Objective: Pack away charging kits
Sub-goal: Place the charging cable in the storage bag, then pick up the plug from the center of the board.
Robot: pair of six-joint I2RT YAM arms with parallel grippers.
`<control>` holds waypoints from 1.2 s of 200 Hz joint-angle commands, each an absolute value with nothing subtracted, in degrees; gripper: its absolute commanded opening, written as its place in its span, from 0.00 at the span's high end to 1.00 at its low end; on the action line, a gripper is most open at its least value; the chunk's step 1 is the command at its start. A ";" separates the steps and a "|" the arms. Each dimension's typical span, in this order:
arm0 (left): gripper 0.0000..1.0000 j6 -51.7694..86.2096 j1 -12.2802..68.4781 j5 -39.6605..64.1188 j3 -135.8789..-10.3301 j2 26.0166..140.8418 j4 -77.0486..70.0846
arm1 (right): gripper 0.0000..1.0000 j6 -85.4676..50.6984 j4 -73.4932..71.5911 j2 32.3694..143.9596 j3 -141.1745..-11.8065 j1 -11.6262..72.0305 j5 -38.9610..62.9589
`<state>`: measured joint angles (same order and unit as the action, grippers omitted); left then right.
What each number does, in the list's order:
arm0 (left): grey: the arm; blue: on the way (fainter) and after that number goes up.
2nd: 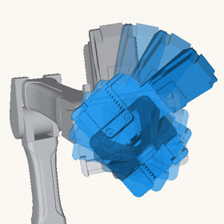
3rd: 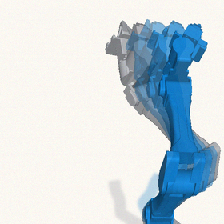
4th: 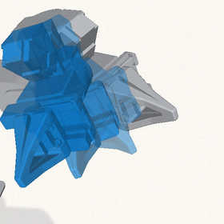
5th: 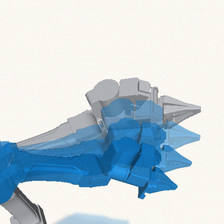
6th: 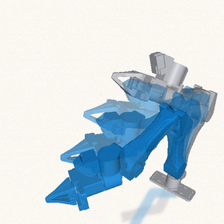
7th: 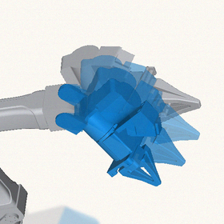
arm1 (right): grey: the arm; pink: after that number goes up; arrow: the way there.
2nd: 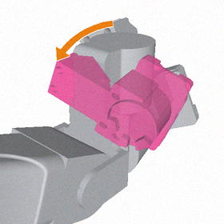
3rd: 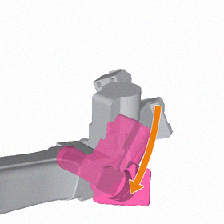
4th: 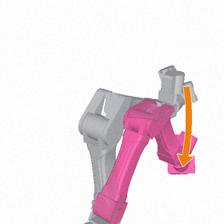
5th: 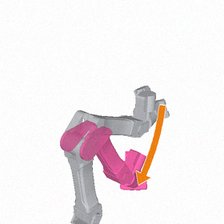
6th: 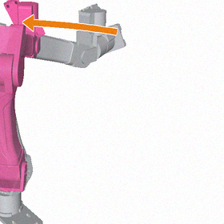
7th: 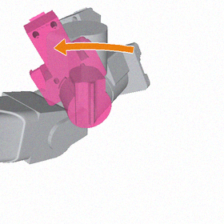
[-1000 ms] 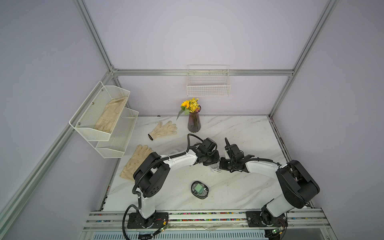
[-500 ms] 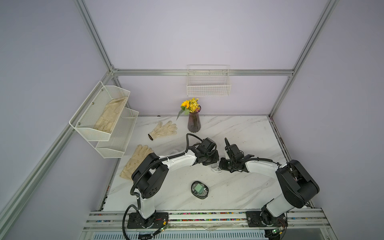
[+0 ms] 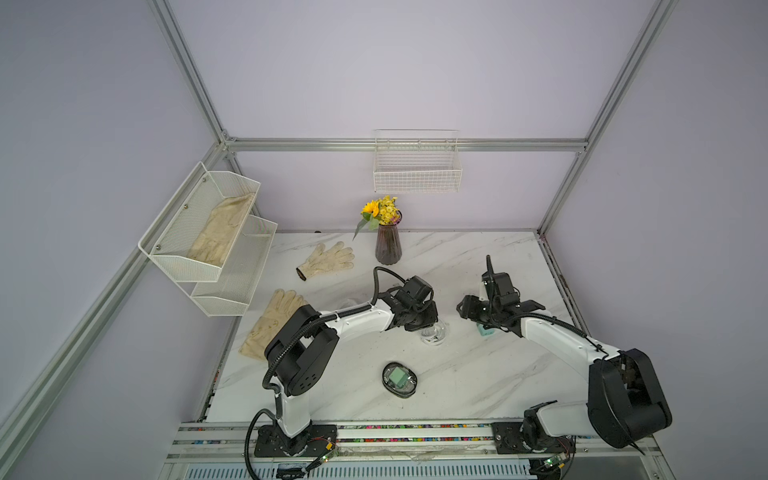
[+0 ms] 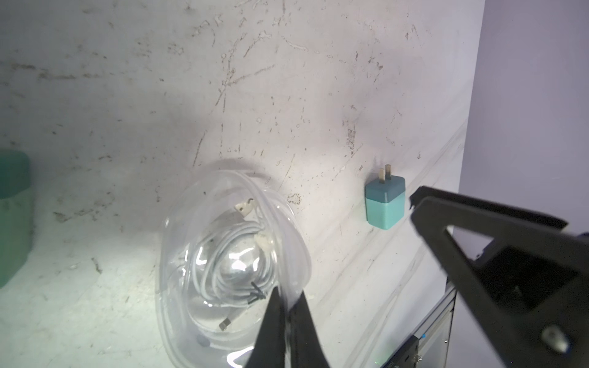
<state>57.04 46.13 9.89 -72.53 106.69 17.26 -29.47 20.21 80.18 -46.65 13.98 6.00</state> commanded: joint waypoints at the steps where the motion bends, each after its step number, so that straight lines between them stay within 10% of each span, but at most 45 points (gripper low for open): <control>1: 1.00 53.43 45.88 9.05 -76.96 107.57 18.32 | 0.33 -25.68 25.27 83.35 -49.46 12.48 0.16; 119: 1.00 50.37 45.61 11.72 -79.14 107.34 17.60 | 0.20 -24.99 29.19 93.64 -51.50 12.23 -3.80; 240: 1.00 50.36 45.01 13.36 -76.38 105.63 15.29 | 0.71 -25.99 31.72 89.95 -50.70 13.88 -2.09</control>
<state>51.42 45.58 12.29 -74.15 107.90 17.15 -25.61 30.30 90.08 -49.82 13.08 -1.98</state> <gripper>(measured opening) 0.048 0.445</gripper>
